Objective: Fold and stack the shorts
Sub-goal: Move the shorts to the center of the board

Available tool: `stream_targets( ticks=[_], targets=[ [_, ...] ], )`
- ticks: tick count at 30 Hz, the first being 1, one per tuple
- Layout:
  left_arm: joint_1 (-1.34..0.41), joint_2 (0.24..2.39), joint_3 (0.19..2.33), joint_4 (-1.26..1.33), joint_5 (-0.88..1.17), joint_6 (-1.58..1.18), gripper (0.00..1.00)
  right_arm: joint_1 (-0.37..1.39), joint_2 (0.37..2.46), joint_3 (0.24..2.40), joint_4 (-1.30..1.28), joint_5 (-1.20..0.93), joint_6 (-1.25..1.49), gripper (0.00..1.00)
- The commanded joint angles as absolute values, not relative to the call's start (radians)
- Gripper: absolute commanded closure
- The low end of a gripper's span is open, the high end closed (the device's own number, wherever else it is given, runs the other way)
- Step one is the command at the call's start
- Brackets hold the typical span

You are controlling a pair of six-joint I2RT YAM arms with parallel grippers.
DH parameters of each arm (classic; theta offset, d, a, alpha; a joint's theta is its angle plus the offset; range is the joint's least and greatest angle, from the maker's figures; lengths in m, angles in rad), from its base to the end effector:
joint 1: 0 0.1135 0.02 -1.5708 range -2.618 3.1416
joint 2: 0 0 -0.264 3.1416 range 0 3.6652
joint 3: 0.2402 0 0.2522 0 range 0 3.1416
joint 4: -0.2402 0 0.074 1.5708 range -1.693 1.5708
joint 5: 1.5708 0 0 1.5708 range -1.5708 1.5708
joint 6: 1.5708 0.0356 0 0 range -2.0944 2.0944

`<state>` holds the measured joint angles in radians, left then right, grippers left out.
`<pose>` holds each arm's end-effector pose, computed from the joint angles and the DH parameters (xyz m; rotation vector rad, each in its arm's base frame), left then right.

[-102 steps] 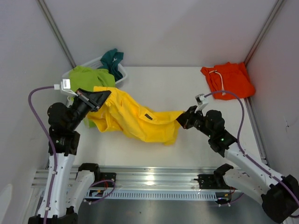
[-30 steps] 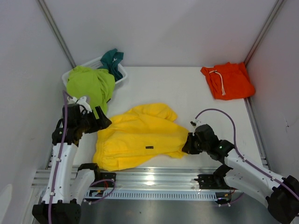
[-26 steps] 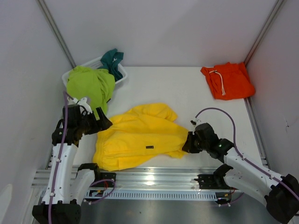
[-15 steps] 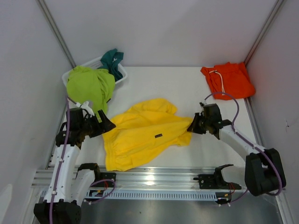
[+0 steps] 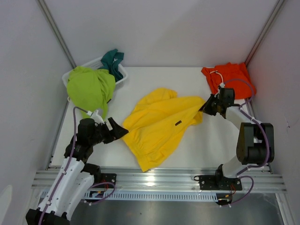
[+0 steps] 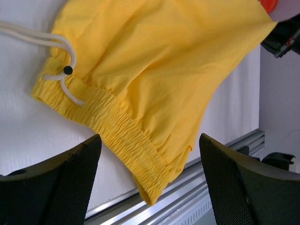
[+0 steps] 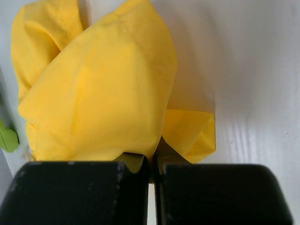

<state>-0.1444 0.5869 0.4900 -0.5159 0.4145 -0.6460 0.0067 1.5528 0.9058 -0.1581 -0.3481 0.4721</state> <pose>0.1335 -0.0339 0.2344 -0.3209 2.2445 -0.8881 0.3213 0.0143 0.2002 0.3884 2.3765 0.6397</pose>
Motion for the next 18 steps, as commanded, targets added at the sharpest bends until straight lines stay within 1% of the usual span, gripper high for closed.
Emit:
stream_targets(
  ticks=[1, 4, 6, 11, 12, 15, 16, 18],
  targets=[
    [-0.256, 0.587, 0.442, -0.364, 0.348, -0.761, 0.13, -0.032, 1.604, 0.994, -0.118, -0.345, 0.491, 1.0],
    [-0.366, 0.598, 0.417, -0.33, 0.259, -0.816, 0.12, -0.044, 1.646, 1.028, -0.114, -0.348, 0.502, 1.0],
    [-0.411, 0.569, 0.396, -0.315, 0.197, -0.845, 0.12, -0.048, 1.664, 1.043, -0.11, -0.347, 0.505, 1.0],
    [-0.563, 0.543, 0.301, -0.229, 0.134, -0.972, 0.12, -0.054, 1.715, 1.084, -0.1, -0.342, 0.515, 1.0],
    [-0.596, 0.552, 0.293, -0.218, 0.115, -0.988, 0.11, -0.054, 1.721, 1.091, -0.1, -0.344, 0.515, 1.0],
    [-0.769, 0.584, 0.298, -0.173, 0.017, -1.034, 0.11, -0.054, 1.74, 1.095, -0.1, -0.347, 0.514, 1.0],
    [-0.796, 0.594, 0.304, -0.169, -0.038, -1.051, 0.11, -0.054, 1.74, 1.094, -0.098, -0.348, 0.515, 1.0],
    [-0.836, 0.607, 0.307, -0.158, -0.055, -1.065, 0.11, -0.054, 1.741, 1.088, -0.094, -0.351, 0.515, 1.0]
  ],
)
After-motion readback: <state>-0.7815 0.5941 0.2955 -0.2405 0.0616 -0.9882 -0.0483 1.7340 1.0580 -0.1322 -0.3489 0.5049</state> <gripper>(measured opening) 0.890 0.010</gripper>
